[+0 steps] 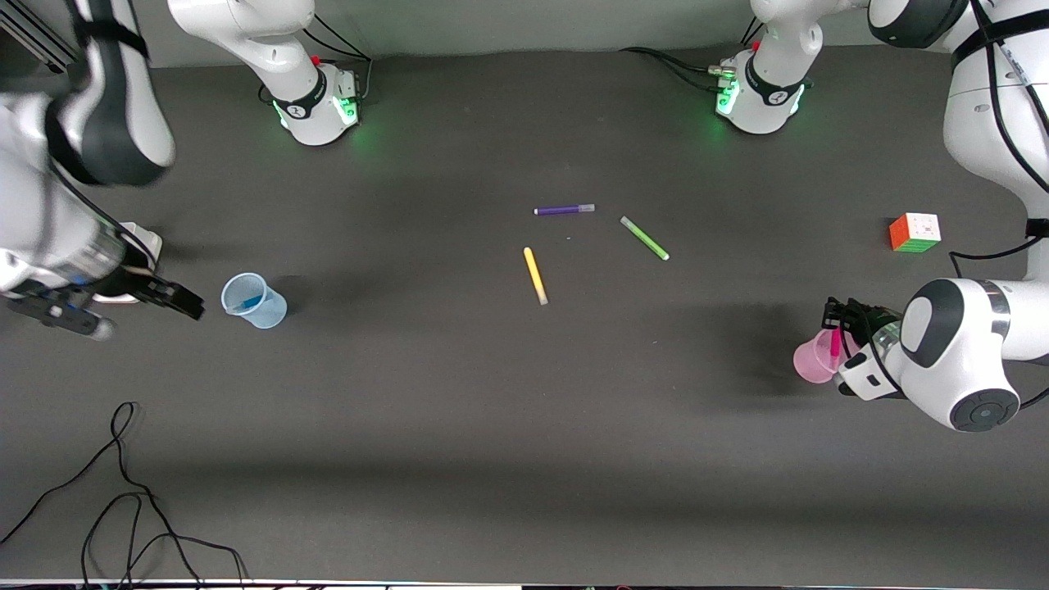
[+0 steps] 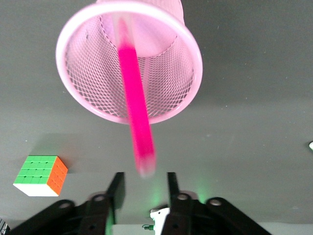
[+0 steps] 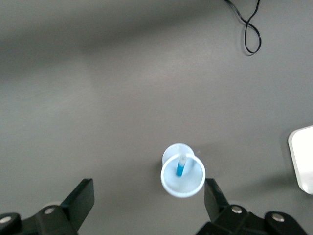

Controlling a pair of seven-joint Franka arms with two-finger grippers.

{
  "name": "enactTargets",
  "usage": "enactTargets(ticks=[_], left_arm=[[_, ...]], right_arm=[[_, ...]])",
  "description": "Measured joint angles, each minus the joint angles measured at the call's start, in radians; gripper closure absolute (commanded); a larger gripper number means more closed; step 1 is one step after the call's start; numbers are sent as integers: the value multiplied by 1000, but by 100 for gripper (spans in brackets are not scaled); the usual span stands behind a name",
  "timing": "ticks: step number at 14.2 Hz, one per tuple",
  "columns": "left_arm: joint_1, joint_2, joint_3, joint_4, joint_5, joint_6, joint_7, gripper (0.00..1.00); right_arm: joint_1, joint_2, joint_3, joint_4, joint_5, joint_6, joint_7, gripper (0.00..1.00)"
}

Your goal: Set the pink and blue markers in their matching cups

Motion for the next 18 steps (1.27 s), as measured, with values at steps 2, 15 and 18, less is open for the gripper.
enactTargets(ticks=[2,15,18], left_arm=[[0,0,0,27,16,-1,0,0],[1,-328,-4,14,-33,96,-1,0],[8,-448,-4,-117,-61,196,-1,0]], right_arm=[[0,-74,0,22,38,-84,-44,0],[11,-127,10,108,75,-265,-184,0],[11,-114,26,113,75,-265,-185,0]])
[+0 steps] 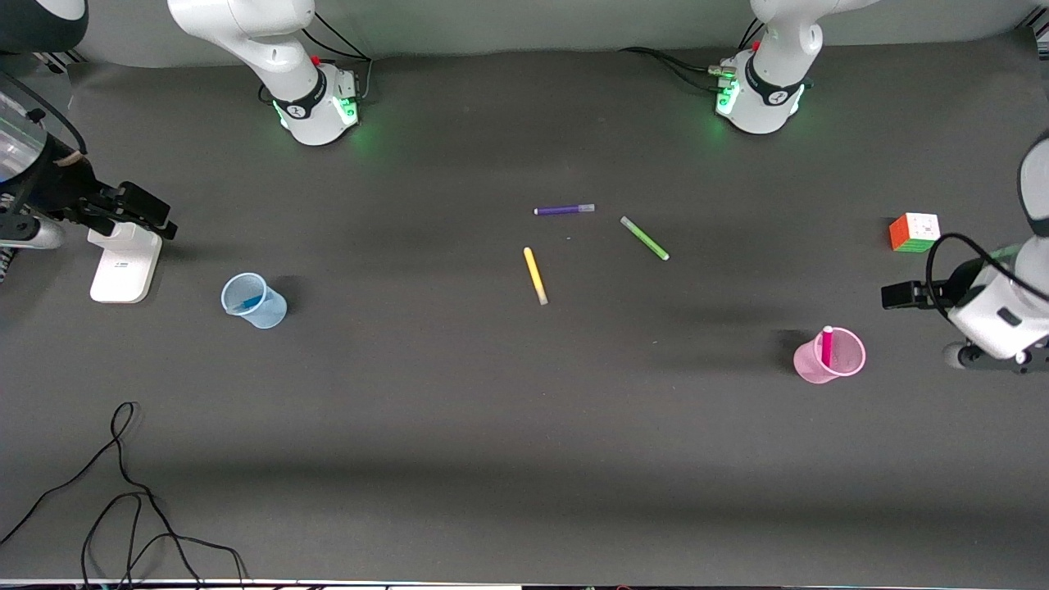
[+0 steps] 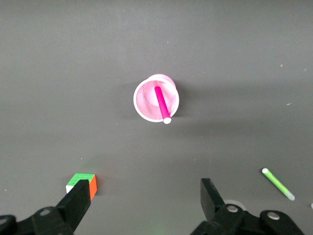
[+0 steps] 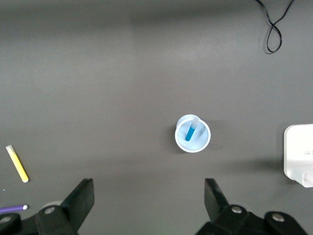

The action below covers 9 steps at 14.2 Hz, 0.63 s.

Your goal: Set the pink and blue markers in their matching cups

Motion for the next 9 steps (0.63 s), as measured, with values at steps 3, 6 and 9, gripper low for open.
enactTargets(ticks=[3,6,9], left_arm=[[4,-115,6,-111,-52,86,-1,0],[-57,-209,82,-170,-92,98,-1,0],[-180,-244,193,-174,-111,89,-1,0]], right_arm=[[0,8,2,1,0,0,0,0],[0,14,2,1,0,-1,0,0],[0,19,2,1,0,-1,-1,0]])
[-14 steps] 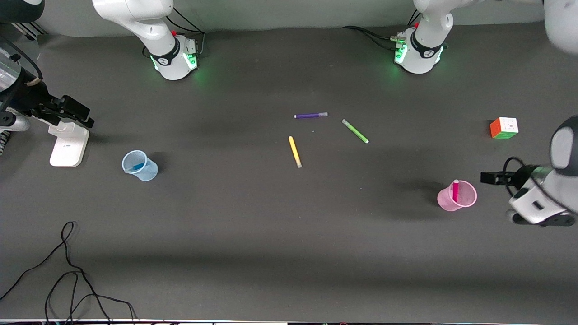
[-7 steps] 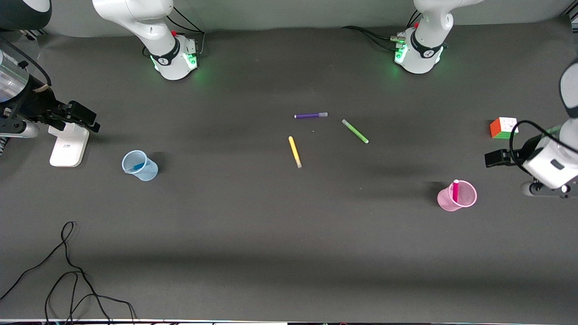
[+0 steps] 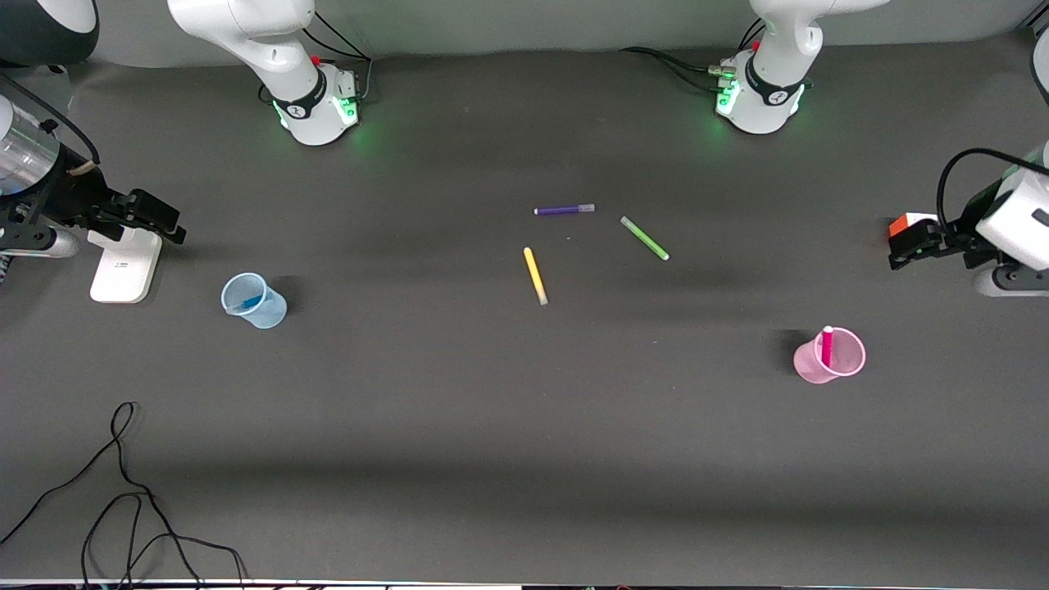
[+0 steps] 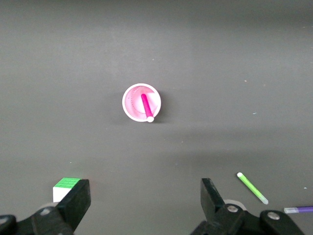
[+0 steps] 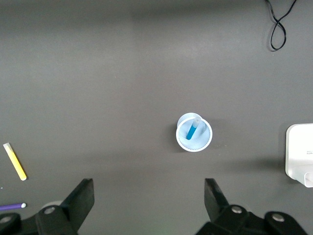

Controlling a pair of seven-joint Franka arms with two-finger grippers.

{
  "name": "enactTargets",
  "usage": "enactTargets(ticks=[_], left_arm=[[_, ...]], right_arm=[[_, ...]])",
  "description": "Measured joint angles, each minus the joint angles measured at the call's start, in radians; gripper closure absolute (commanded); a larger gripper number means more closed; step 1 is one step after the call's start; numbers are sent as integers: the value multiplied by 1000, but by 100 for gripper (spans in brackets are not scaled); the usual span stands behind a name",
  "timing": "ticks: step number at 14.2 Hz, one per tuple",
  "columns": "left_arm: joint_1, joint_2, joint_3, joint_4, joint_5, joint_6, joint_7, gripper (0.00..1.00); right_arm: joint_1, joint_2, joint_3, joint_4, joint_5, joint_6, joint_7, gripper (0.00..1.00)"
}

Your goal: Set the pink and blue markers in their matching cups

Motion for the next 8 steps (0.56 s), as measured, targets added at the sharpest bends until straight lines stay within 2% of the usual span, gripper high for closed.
enactTargets(ticks=[8], left_arm=[[-33,-7,11,42,-12,-110,-10,0]], right_arm=[[0,21,0,0,0,0,-2,0]])
